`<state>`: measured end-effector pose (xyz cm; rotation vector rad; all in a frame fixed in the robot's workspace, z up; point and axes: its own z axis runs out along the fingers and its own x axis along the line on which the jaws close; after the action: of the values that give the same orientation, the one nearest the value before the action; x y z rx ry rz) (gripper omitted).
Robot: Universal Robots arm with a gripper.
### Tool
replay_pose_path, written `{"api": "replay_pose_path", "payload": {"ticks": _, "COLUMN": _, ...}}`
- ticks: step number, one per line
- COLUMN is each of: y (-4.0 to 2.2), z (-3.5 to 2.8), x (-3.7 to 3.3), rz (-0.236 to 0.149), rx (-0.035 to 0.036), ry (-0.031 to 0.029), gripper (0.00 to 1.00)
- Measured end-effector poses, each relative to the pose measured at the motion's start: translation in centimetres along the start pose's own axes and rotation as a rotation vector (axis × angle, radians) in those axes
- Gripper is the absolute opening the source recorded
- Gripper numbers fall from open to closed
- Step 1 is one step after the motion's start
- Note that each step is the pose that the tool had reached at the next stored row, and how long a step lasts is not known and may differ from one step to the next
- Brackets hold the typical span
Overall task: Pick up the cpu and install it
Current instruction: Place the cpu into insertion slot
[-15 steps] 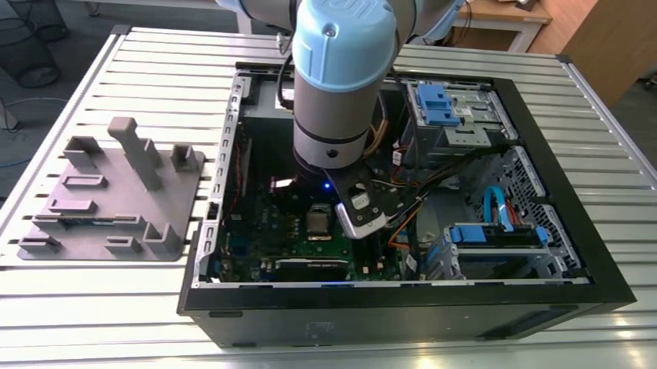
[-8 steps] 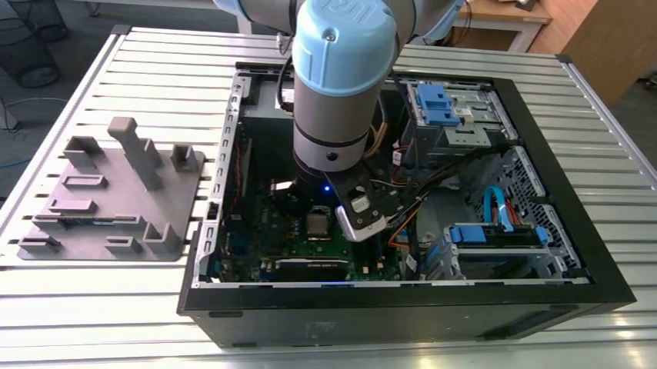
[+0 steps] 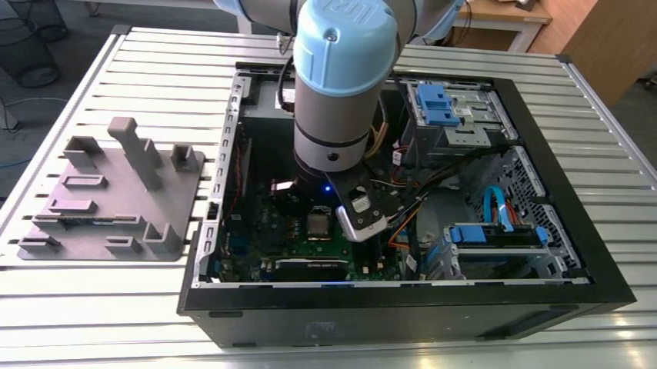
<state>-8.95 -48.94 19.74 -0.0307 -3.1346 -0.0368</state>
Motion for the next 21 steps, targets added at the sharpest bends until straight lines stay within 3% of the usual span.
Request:
{"api": "replay_pose_path", "payload": {"ticks": 5, "y": 0.01, "z": 0.00, "x": -0.29, "rz": 0.000, "rx": -0.0001, "ry": 0.0000, "gripper": 0.47}}
{"api": "replay_pose_path", "payload": {"ticks": 21, "y": -0.25, "z": 0.41, "x": -0.31, "rz": 0.000, "rx": 0.0000, "ry": 0.0001, "gripper": 0.47}}
